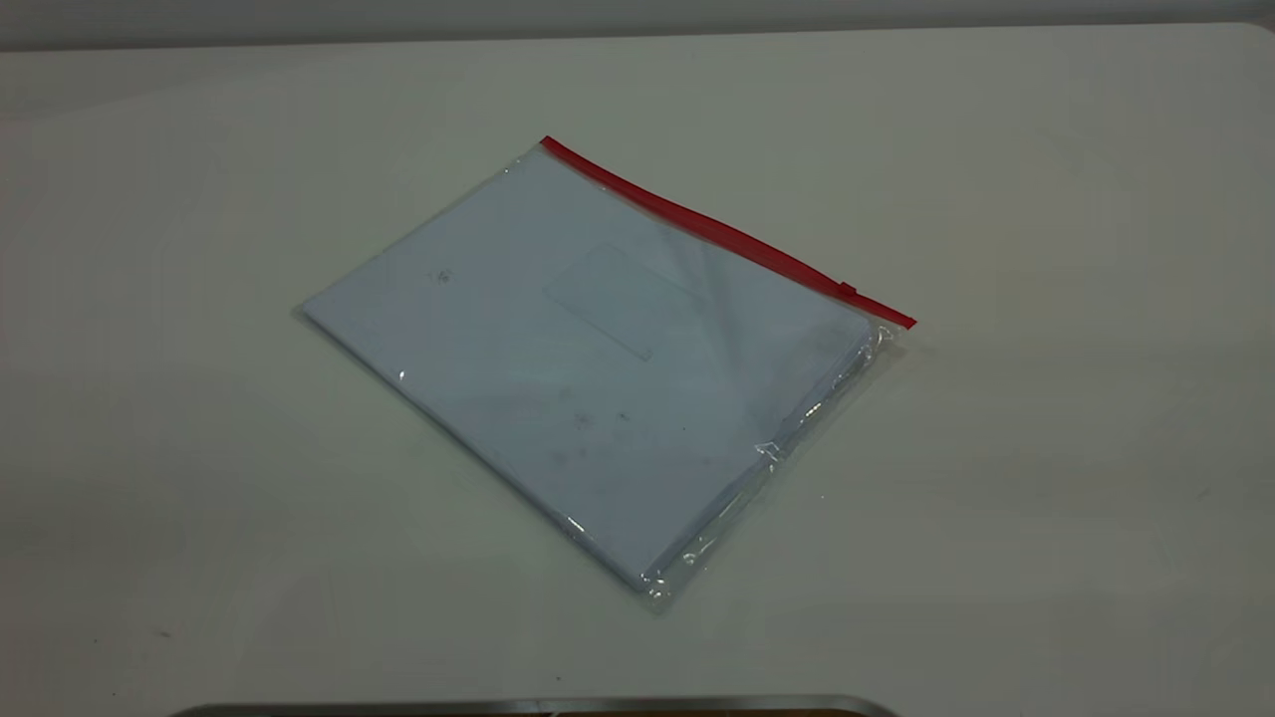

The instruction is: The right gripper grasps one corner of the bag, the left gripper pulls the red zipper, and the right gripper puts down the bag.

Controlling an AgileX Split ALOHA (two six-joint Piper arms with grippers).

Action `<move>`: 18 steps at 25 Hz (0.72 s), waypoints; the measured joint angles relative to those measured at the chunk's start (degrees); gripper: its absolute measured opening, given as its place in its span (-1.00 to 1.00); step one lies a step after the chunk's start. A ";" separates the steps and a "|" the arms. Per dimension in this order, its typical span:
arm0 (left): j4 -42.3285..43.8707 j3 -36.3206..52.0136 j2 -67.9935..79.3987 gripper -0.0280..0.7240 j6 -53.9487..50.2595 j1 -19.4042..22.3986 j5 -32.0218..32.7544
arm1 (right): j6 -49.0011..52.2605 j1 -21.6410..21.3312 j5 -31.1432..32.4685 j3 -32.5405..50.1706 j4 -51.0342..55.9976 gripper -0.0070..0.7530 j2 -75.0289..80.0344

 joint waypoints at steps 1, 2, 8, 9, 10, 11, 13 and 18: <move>0.00 0.00 0.00 0.19 0.00 0.00 0.00 | 0.00 0.00 0.00 0.00 0.00 0.12 0.00; 0.00 0.00 0.00 0.19 0.00 0.00 0.00 | 0.00 0.00 0.00 0.00 0.00 0.12 0.00; 0.00 0.00 0.00 0.19 0.00 0.00 0.00 | 0.00 0.00 0.00 0.00 0.00 0.12 0.00; 0.00 0.00 0.00 0.19 0.00 0.00 0.00 | 0.00 0.00 0.00 0.00 0.00 0.12 0.00; 0.00 0.00 0.00 0.19 0.00 0.00 0.00 | 0.00 0.00 0.00 0.00 0.00 0.12 0.00; 0.00 0.00 0.00 0.19 0.00 0.00 0.00 | 0.00 0.00 0.00 0.00 0.00 0.12 0.00; 0.00 0.00 0.00 0.19 0.00 0.00 0.00 | 0.00 0.00 0.00 0.00 0.00 0.12 0.00; 0.00 0.00 0.00 0.19 0.07 0.00 0.00 | 0.00 0.00 0.00 0.00 0.00 0.12 0.00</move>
